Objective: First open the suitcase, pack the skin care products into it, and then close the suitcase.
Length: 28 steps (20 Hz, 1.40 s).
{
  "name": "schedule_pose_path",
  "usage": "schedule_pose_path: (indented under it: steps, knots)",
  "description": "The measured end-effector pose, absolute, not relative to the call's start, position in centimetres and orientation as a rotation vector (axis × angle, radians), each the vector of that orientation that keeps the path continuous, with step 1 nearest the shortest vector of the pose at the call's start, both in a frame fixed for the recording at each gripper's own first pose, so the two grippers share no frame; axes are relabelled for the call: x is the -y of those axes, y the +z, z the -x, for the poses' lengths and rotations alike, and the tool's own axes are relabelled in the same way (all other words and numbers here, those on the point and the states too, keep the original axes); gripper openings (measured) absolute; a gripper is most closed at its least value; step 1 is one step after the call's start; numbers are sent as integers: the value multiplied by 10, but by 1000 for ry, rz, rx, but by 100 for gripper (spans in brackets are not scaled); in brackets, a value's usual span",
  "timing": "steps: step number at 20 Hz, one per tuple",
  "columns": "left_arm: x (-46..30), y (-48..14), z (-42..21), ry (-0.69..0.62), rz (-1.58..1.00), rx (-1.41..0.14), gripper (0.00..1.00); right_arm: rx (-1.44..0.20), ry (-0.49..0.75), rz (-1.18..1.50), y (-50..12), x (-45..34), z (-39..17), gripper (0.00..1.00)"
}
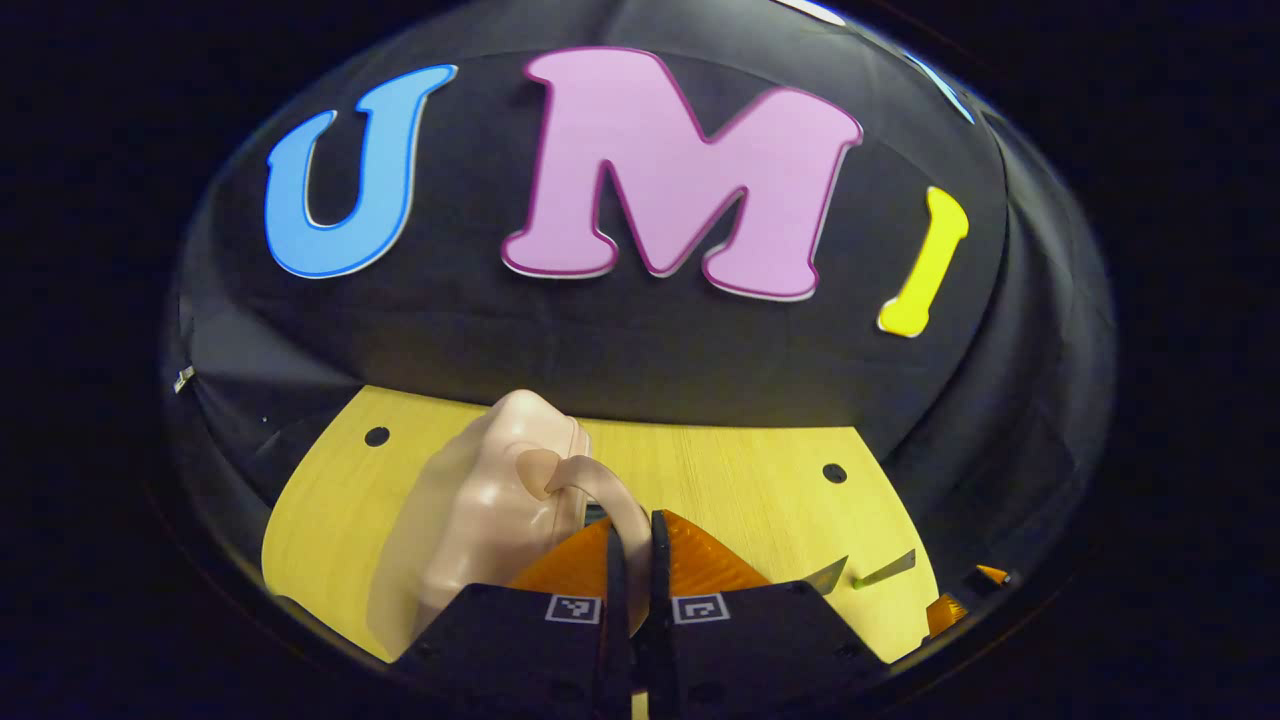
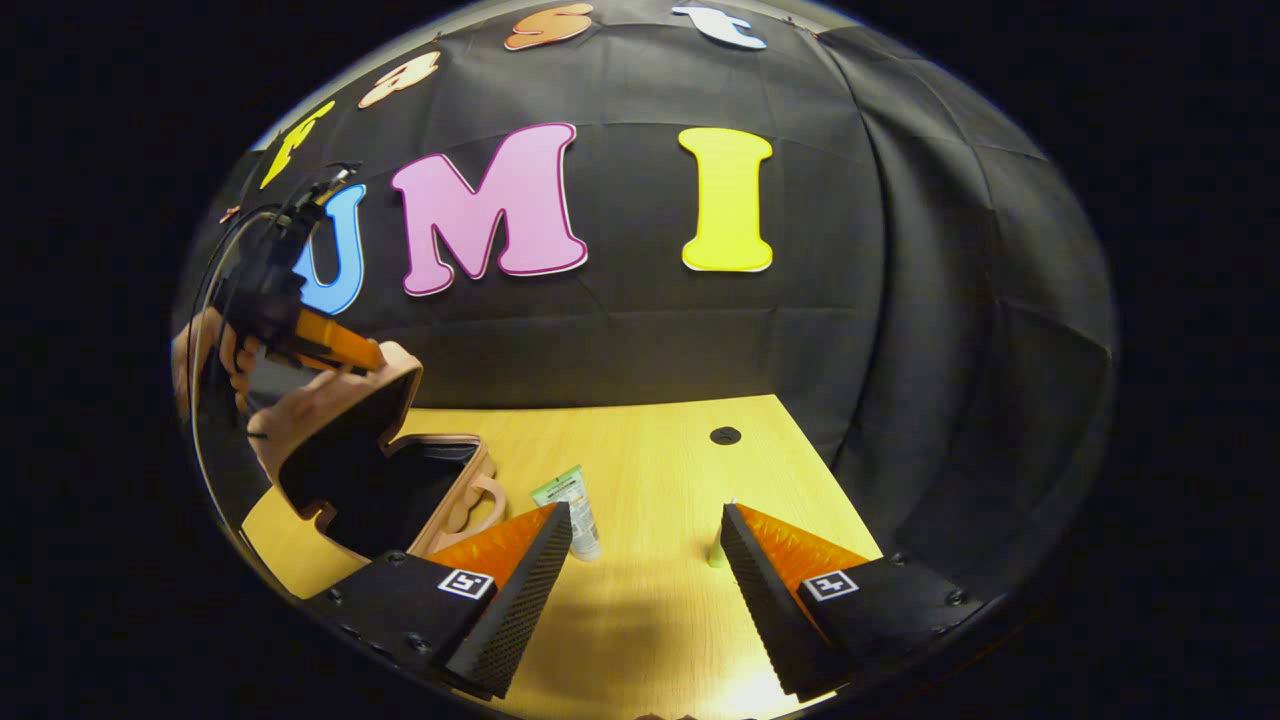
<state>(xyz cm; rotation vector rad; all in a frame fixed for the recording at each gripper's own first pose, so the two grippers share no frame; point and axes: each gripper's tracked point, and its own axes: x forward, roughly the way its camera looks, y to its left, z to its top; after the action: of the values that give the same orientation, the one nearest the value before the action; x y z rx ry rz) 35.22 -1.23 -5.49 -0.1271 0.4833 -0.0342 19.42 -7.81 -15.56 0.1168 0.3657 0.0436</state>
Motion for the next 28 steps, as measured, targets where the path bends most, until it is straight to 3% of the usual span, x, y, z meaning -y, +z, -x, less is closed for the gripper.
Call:
schedule_pose_path:
  steps: [4, 11, 19, 21, 26, 28]
  knots:
    - [-129, -26, -344, 104, 35, -391, 11, -406, 80, -112, -166, 59, -194, 96]
    - [-352, -95, -335, 333, 40, -405, 11, -475, 105, -101, -182, 19, -196, 96]
    - [-428, -249, -358, 421, 235, -623, 11, -438, 67, -7, -184, 5, -204, 96]
    - [-436, -259, -355, 497, 196, -633, 17, -431, 33, -7, -182, 13, -205, 97]
    - [-416, -197, -347, 488, 81, -494, 99, -420, -24, -24, -179, 33, -200, 97]
    - [-382, -160, -342, 458, 19, -420, 97, -421, -37, -32, -178, 39, -198, 97]
